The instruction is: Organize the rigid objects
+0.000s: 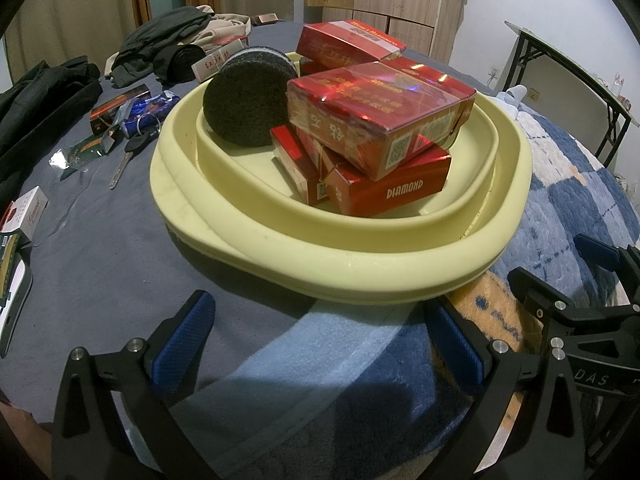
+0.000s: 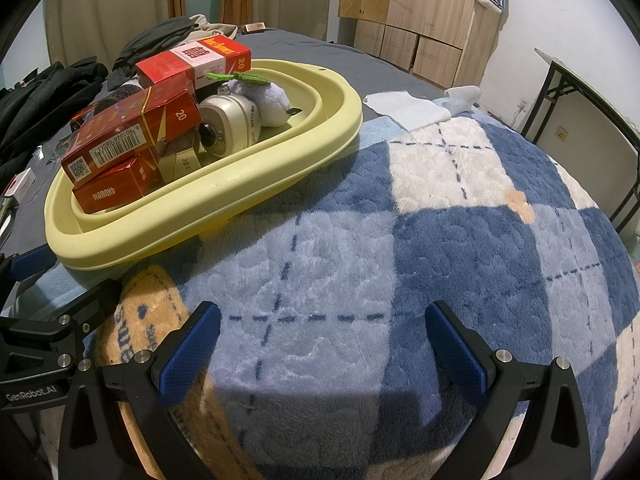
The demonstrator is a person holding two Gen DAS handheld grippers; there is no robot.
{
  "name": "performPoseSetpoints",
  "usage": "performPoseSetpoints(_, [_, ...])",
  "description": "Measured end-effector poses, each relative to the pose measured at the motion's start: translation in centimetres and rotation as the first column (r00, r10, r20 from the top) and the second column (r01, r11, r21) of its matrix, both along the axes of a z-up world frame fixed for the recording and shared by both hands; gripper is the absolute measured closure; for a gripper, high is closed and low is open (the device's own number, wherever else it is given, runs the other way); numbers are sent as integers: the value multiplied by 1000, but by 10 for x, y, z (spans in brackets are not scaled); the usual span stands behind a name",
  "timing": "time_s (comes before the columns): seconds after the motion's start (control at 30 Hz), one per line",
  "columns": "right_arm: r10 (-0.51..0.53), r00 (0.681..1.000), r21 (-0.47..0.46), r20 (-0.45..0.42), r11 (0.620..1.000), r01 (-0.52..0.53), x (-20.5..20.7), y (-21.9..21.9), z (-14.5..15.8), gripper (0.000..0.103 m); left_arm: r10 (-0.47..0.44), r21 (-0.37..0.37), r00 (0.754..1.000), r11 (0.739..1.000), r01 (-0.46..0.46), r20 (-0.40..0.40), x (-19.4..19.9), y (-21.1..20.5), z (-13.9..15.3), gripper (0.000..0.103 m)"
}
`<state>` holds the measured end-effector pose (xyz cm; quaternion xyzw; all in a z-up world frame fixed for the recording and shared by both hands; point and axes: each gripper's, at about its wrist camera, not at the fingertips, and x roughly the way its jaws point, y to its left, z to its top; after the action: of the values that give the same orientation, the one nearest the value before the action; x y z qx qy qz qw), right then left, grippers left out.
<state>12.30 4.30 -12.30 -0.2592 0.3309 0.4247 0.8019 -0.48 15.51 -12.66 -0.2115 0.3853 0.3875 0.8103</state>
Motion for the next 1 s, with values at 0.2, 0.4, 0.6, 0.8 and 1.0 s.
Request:
performPoseSetpoints(0.2, [0,1000,0,0,1000,0,0,-1,0,0,0,0,1000,1000,0,0,0,0,0,0])
performPoseSetpoints(0.4, [0,1000,0,0,1000,0,0,0,0,0,0,0,1000,1000,0,0,0,-1,0,0])
performPoseSetpoints(0.6, [0,1000,0,0,1000,0,0,2,-1,0,0,0,1000,1000,0,0,0,-1,0,0])
performPoseSetpoints(0.8, [0,1000,0,0,1000,0,0,2,-1,0,0,0,1000,1000,0,0,0,0,0,0])
performPoseSetpoints(1.0, [0,1000,0,0,1000,0,0,1,0,0,0,0,1000,1000,0,0,0,-1,0,0])
